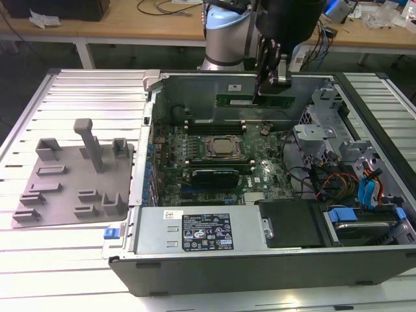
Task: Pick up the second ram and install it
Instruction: 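Pick up the second ram and move it above second insertion slot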
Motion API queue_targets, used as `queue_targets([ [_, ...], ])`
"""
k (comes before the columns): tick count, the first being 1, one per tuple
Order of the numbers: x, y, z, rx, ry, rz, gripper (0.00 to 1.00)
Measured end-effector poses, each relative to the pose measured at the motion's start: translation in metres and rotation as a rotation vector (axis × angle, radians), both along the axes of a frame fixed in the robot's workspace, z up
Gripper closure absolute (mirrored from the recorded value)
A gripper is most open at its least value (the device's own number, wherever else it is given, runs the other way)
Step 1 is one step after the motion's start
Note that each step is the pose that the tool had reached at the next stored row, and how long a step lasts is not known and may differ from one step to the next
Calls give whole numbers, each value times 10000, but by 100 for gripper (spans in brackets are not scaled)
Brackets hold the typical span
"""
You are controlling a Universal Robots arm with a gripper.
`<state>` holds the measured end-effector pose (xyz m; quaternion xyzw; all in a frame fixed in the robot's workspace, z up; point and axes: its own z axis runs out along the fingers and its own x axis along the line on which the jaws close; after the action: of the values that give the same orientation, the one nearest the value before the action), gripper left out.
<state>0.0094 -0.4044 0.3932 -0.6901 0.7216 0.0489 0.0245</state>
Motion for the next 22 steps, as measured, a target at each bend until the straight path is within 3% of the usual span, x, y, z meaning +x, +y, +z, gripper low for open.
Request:
queue_targets([
  [4, -24, 13, -84, 2, -1, 3, 89],
  [8, -25, 30, -250, 0, 0, -15, 89],
  [13, -30, 54, -357, 1, -1, -14, 89],
  [22, -33, 64, -359, 1, 0, -13, 89],
])
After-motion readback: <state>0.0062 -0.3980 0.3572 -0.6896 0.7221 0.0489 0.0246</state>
